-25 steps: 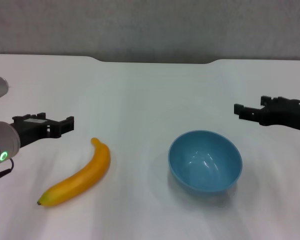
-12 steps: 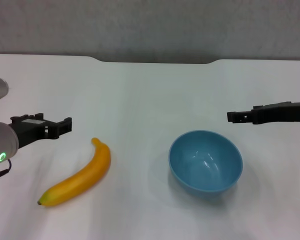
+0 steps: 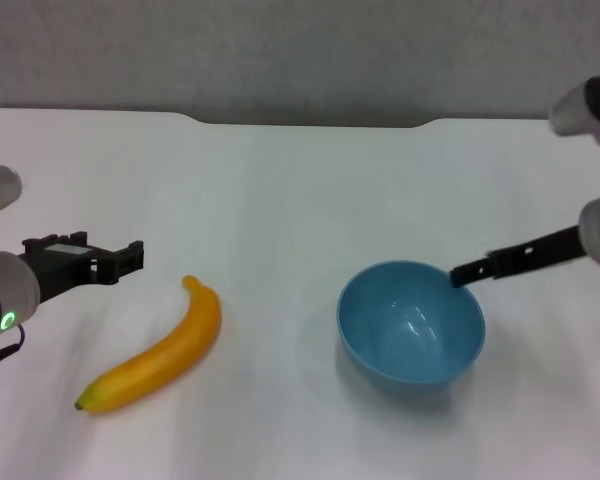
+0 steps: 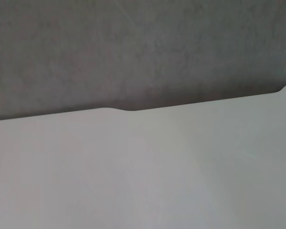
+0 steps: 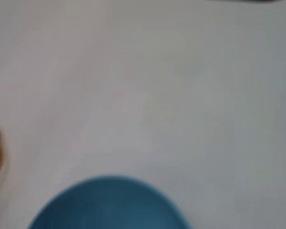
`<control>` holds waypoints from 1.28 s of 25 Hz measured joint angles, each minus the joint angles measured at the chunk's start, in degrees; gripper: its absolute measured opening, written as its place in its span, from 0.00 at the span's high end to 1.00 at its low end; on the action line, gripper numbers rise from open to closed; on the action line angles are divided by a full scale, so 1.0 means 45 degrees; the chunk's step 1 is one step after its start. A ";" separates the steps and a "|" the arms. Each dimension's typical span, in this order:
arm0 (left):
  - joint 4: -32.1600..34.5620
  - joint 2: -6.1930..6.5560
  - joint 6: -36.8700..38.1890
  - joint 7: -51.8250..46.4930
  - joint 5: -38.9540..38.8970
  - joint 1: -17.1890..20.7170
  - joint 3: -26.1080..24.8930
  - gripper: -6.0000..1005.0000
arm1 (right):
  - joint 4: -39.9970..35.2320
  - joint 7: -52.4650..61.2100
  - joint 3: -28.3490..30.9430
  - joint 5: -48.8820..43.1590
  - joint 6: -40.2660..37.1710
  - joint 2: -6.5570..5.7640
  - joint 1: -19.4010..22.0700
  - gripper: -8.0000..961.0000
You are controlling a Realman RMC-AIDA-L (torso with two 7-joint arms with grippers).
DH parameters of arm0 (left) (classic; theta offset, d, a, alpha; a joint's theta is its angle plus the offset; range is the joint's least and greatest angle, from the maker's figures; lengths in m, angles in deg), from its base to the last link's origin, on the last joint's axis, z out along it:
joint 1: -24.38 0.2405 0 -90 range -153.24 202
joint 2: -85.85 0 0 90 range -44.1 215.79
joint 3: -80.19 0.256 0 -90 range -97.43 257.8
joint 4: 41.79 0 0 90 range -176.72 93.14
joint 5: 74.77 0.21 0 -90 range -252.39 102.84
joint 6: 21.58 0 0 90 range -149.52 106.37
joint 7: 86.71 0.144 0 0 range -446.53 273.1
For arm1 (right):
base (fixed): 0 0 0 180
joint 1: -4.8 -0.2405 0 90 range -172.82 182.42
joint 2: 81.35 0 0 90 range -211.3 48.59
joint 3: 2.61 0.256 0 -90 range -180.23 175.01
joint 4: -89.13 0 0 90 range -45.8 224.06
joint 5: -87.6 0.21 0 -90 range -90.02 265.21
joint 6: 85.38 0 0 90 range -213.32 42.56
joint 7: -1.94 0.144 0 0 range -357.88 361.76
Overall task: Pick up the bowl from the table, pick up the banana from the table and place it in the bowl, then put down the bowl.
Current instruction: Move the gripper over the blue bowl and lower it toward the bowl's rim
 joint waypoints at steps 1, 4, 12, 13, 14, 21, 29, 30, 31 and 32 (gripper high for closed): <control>0.0001 0.0000 0.0062 0.0001 -0.0009 -0.0002 0.0037 0.26 | -0.0365 -0.0086 0.0016 0.0002 -0.0015 0.0011 -0.0164 0.06; 0.0002 -0.0002 0.0195 0.0001 -0.0017 -0.0002 0.0101 0.27 | -0.0947 -0.0276 0.0028 0.0001 -0.0024 0.0041 -0.0466 0.06; 0.0162 -0.0020 0.0268 -0.0006 -0.0022 -0.0087 0.0139 0.27 | -0.2065 -0.0323 -0.0073 0.0033 -0.0052 0.0080 -0.1029 0.06; 0.0162 -0.0020 0.0268 -0.0006 -0.0022 -0.0087 0.0139 0.27 | -0.2065 -0.0323 -0.0073 0.0033 -0.0052 0.0080 -0.1029 0.06; 0.0186 -0.0020 0.0272 -0.0007 -0.0022 -0.0103 0.0139 0.27 | -0.2204 -0.0324 -0.0088 0.0032 -0.0093 0.0090 -0.1080 0.06; 0.0470 -0.0024 0.0526 -0.0006 -0.0022 -0.0262 0.0139 0.27 | -0.3960 -0.0376 -0.0706 0.0063 -0.1053 0.0188 -0.1761 0.06; 0.0638 -0.0040 0.0591 -0.0016 -0.0022 -0.0328 0.0133 0.28 | -0.4200 -0.0473 -0.1288 0.0522 -0.1545 0.0219 -0.1766 0.07; 0.0638 -0.0040 0.0594 -0.0022 -0.0022 -0.0328 0.0133 0.28 | -0.4203 -0.0473 -0.1313 0.0522 -0.1583 0.0216 -0.1752 0.08; 0.0638 -0.0040 0.0599 -0.0038 -0.0022 -0.0321 0.0133 0.28 | -0.4204 -0.0472 -0.1327 0.0512 -0.1619 0.0208 -0.1742 0.08; 0.0638 -0.0040 0.0599 -0.0047 -0.0022 -0.0315 0.0133 0.28 | -0.4206 -0.0473 -0.1343 0.0489 -0.1631 0.0207 -0.1736 0.09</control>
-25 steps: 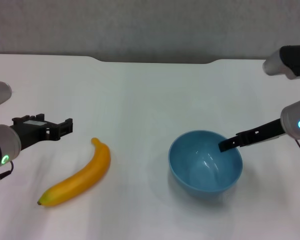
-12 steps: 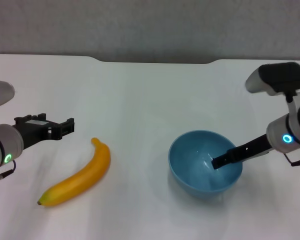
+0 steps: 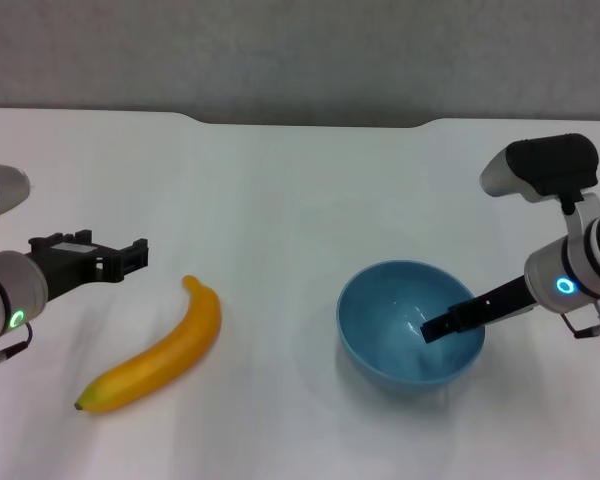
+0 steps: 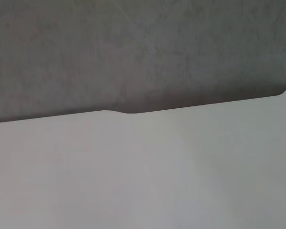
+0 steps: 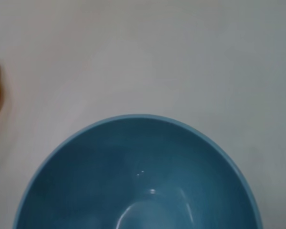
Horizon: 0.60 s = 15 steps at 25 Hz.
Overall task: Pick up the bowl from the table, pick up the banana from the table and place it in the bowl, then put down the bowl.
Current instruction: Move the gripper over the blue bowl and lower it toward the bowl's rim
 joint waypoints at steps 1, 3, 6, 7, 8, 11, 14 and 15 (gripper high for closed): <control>0.0000 0.0000 0.0001 -0.0006 0.0000 0.0004 0.0000 0.28 | -0.0002 0.0000 -0.0030 -0.0028 -0.0004 -0.0001 0.0005 0.09; 0.0000 0.0000 0.0000 -0.0006 0.0000 0.0005 0.0000 0.28 | -0.0005 0.0000 -0.0158 -0.0071 -0.0015 -0.0012 0.0007 0.14; 0.0007 0.0003 0.0000 0.0024 0.0000 -0.0008 -0.0013 0.28 | -0.0010 0.0000 -0.0535 -0.0121 -0.0208 -0.0026 0.0016 0.28; 0.0017 0.0008 0.0000 0.0029 0.0000 -0.0008 -0.0037 0.28 | -0.0011 0.0000 -0.0678 -0.0128 -0.0340 -0.0027 0.0026 0.30; 0.0021 0.0013 0.0000 0.0031 0.0000 -0.0008 -0.0068 0.28 | -0.0011 0.0001 -0.0805 -0.0129 -0.0460 -0.0028 0.0039 0.33; 0.0034 0.0020 0.0001 0.0041 0.0000 0.0014 -0.0110 0.29 | -0.0011 0.0000 -0.0976 -0.0134 -0.0668 -0.0031 0.0068 0.39; 0.0061 0.0020 0.0059 0.0043 0.0000 0.0012 -0.0078 0.29 | -0.0011 -0.0096 -0.1007 -0.0139 -0.0730 -0.0044 0.0074 0.46; 0.0098 0.0020 0.0091 0.0042 0.0000 0.0003 -0.0055 0.29 | -0.0013 -0.0208 -0.1013 -0.0139 -0.0747 -0.0043 0.0082 0.49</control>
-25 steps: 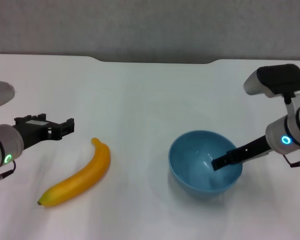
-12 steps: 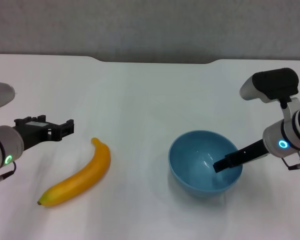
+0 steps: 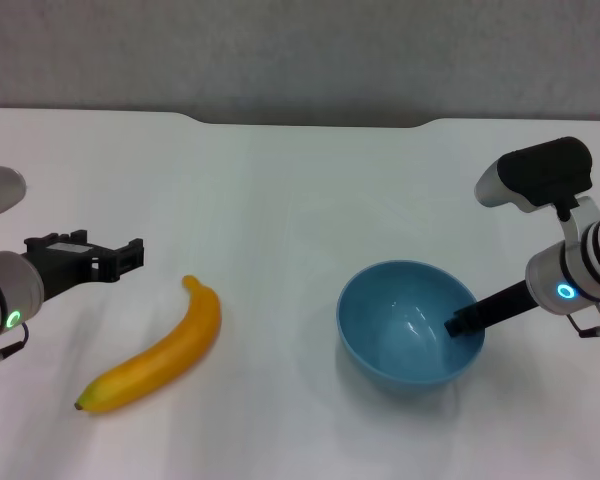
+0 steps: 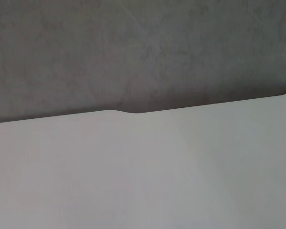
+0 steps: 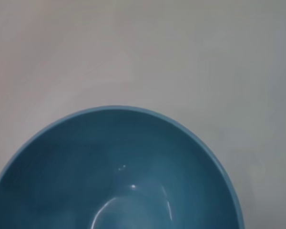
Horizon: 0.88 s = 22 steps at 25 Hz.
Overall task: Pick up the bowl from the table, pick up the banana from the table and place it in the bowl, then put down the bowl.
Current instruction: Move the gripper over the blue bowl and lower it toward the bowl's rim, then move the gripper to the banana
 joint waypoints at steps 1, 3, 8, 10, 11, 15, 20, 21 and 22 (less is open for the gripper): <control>0.0038 0.0000 0.0025 -0.0002 0.0000 -0.0009 0.0012 0.29 | -0.0002 -0.0121 -0.0002 -0.0002 -0.0058 0.0004 0.0032 0.51; 0.0099 0.0000 0.0057 -0.0012 0.0000 -0.0021 0.0027 0.29 | -0.0004 -0.0228 -0.0046 -0.0002 -0.0188 0.0028 0.0095 0.58; 0.0116 0.0000 0.0064 -0.0023 0.0000 -0.0020 0.0035 0.29 | -0.0009 -0.0182 -0.0133 0.0088 -0.0310 0.0043 0.0137 0.80; 0.0148 0.0000 0.0074 -0.0021 0.0000 -0.0016 0.0037 0.29 | -0.0012 -0.0181 -0.0122 0.0108 -0.0319 0.0045 0.0151 0.84; 0.0178 0.0000 0.0077 -0.0019 0.0000 -0.0015 0.0037 0.29 | -0.0010 -0.0181 -0.0122 0.0113 -0.0333 0.0046 0.0169 0.87; 0.0250 0.0001 0.0085 -0.0023 0.0000 -0.0026 0.0037 0.30 | 0.0234 -0.0174 -0.0095 0.0137 -0.0425 0.0054 0.0388 0.91; 0.0228 -0.0002 0.0104 -0.0145 -0.0150 0.0032 -0.0089 0.30 | 0.1211 -0.0162 -0.0034 0.0237 -0.0521 0.0053 0.1020 0.92; 0.0149 0.0016 0.0106 -0.0129 -0.0308 0.0077 -0.0116 0.30 | 0.1457 -0.0156 -0.0028 0.0311 -0.0567 0.0049 0.1194 0.92; 0.0114 0.0022 0.0106 -0.0106 -0.0364 0.0088 -0.0116 0.30 | 0.1660 -0.0156 -0.0026 0.0424 -0.0625 0.0044 0.1342 0.92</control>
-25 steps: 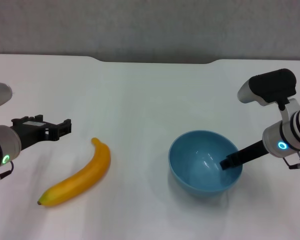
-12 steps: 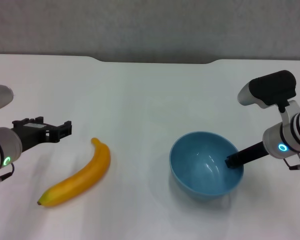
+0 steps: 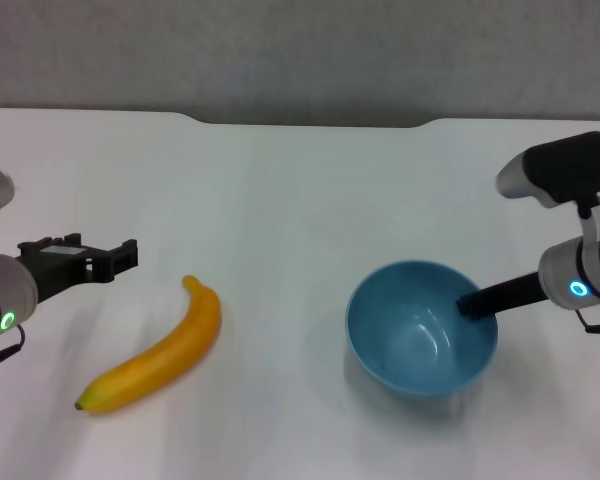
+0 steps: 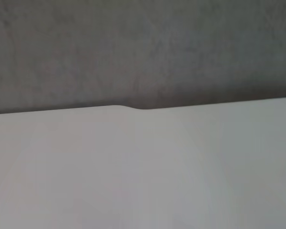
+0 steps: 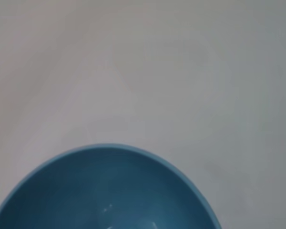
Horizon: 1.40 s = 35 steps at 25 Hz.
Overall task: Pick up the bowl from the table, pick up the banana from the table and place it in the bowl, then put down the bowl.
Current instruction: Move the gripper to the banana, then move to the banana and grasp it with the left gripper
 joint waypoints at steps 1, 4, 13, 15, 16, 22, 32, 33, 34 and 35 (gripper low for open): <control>-0.0062 0.0012 -0.0006 0.0053 -0.0062 0.0023 -0.0001 0.30 | 0.0240 0.0000 0.0001 0.0120 -0.0046 -0.0005 0.0168 0.92; -0.0306 0.0029 -0.0159 0.0205 -0.0075 0.0097 -0.0053 0.30 | 0.0826 0.0000 0.0006 0.0246 -0.0071 -0.0022 0.0530 0.94; -0.1266 0.0066 -0.2683 0.2303 -0.0166 0.0156 -0.0885 0.31 | 0.2371 0.0000 0.0030 0.0370 -0.0114 -0.0036 0.1528 0.96; -0.1299 0.0060 -0.3732 0.3337 -0.0364 0.0082 -0.1120 0.31 | 0.2776 -0.0007 0.0033 0.0509 -0.0128 -0.0027 0.1782 0.96; -0.1300 0.0060 -0.4000 0.3712 -0.0608 0.0079 -0.1178 0.31 | 0.2776 -0.0007 0.0033 0.0509 -0.0128 -0.0027 0.1782 0.96; -0.1117 0.0061 -0.5755 0.7023 -0.2924 0.0093 -0.1776 0.31 | 0.3251 -0.0080 0.0226 0.0718 -0.0175 -0.0038 0.2119 0.95; 0.0921 0.0007 -0.5887 0.8676 -0.4163 -0.0500 -0.1702 0.32 | 0.3660 -0.0144 0.0226 0.1000 -0.0291 -0.0038 0.2418 0.95; 0.1221 -0.0012 -0.5803 0.8844 -0.4240 -0.0642 -0.1679 0.32 | 0.3698 -0.0152 0.0226 0.1057 -0.0296 -0.0048 0.2454 0.95; 0.1709 -0.0038 -0.5589 0.9038 -0.4301 -0.0863 -0.1666 0.32 | 0.3711 -0.0158 0.0226 0.1088 -0.0297 -0.0052 0.2471 0.95; 0.1709 -0.0038 -0.5589 0.9038 -0.4301 -0.0863 -0.1666 0.32 | 0.3718 -0.0160 0.0221 0.1092 -0.0299 -0.0054 0.2472 0.95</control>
